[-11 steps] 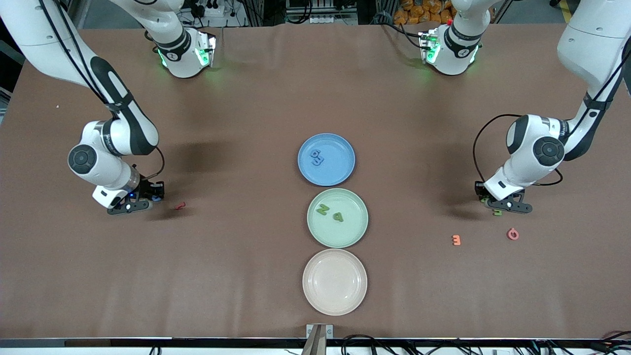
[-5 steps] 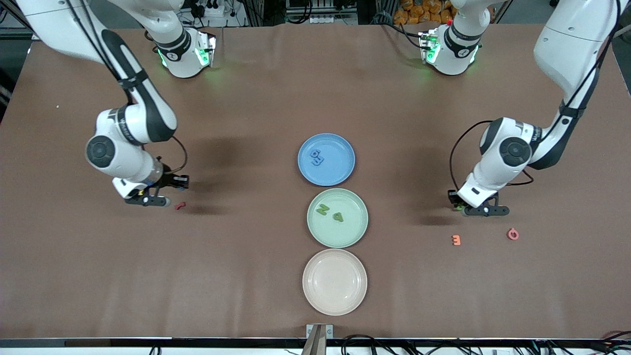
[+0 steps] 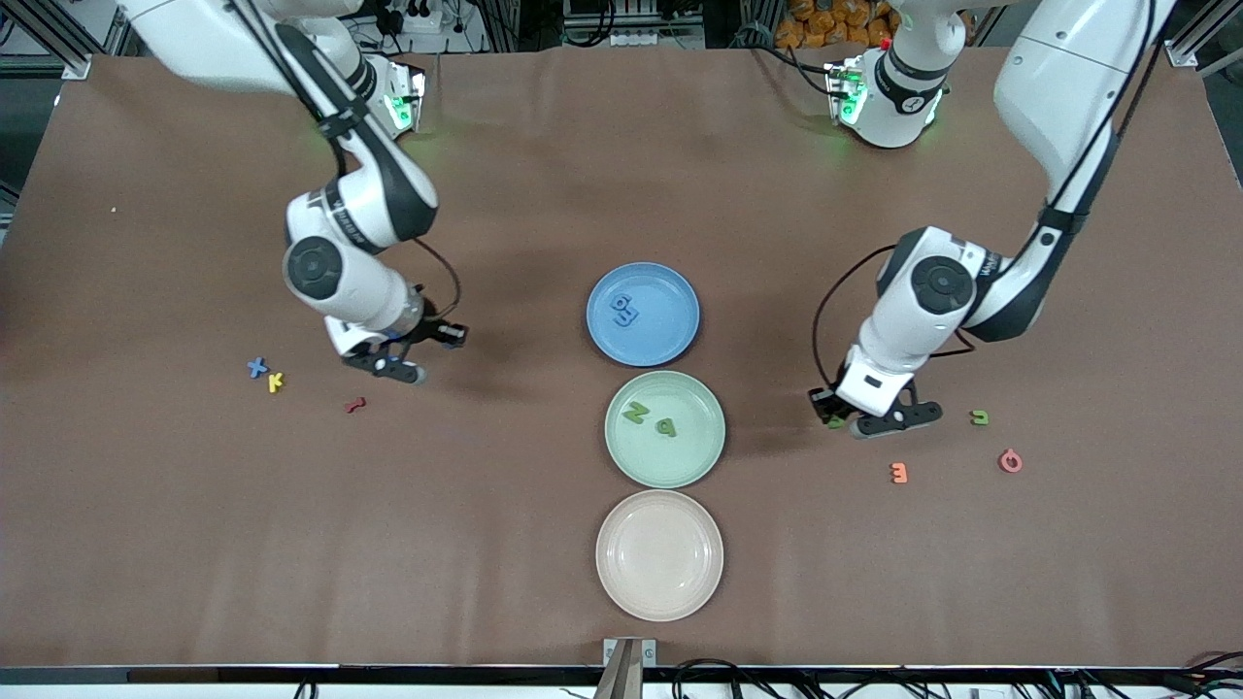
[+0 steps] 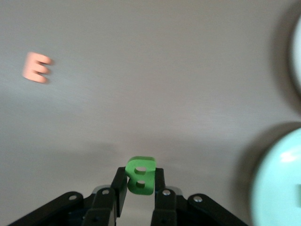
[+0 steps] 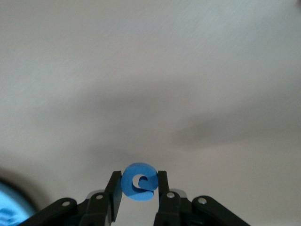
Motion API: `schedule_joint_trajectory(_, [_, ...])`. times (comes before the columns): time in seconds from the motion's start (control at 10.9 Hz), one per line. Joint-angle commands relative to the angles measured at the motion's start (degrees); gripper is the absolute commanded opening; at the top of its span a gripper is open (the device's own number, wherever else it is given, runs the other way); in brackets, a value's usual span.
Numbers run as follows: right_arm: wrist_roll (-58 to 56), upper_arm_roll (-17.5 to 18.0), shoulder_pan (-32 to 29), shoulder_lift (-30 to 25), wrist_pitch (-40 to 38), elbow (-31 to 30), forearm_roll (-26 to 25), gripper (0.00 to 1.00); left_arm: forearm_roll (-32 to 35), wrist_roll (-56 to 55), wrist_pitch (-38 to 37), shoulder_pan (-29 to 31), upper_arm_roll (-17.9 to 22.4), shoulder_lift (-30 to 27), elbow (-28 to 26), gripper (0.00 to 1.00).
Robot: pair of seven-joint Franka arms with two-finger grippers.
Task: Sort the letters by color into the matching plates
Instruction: 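Drop the blue c on the blue plate while the left gripper drops green B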
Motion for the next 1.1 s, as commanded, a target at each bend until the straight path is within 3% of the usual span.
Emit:
schedule_joint_trajectory(0.0, [10.18,-0.07,8.3,-0.21,2.94,0.06,4.66,0.0,-2.0,-12.19,-0.28,-6.84,0.34,5.01,7.96,0.0])
schedule_joint_trajectory(0.55, [33.29,-0.68,25.35,6.54,9.96,6.11,4.32,0.0,-1.39,-25.5,-0.19,-14.85,1.57,10.73,15.53,0.0])
schedule_joint_trajectory(0.92, [44.03,-6.65,36.0,13.14,9.98,14.54,3.79,0.0,-1.48,-26.29,-0.19,-18.89,4.99,10.83,15.72,0.02])
schedule_joint_trajectory(1.01, [45.44,-7.18,36.8,14.11,9.98,15.87,3.79,0.0,-1.04,-25.59,-0.19,-18.9,5.26,10.83,15.72,0.83])
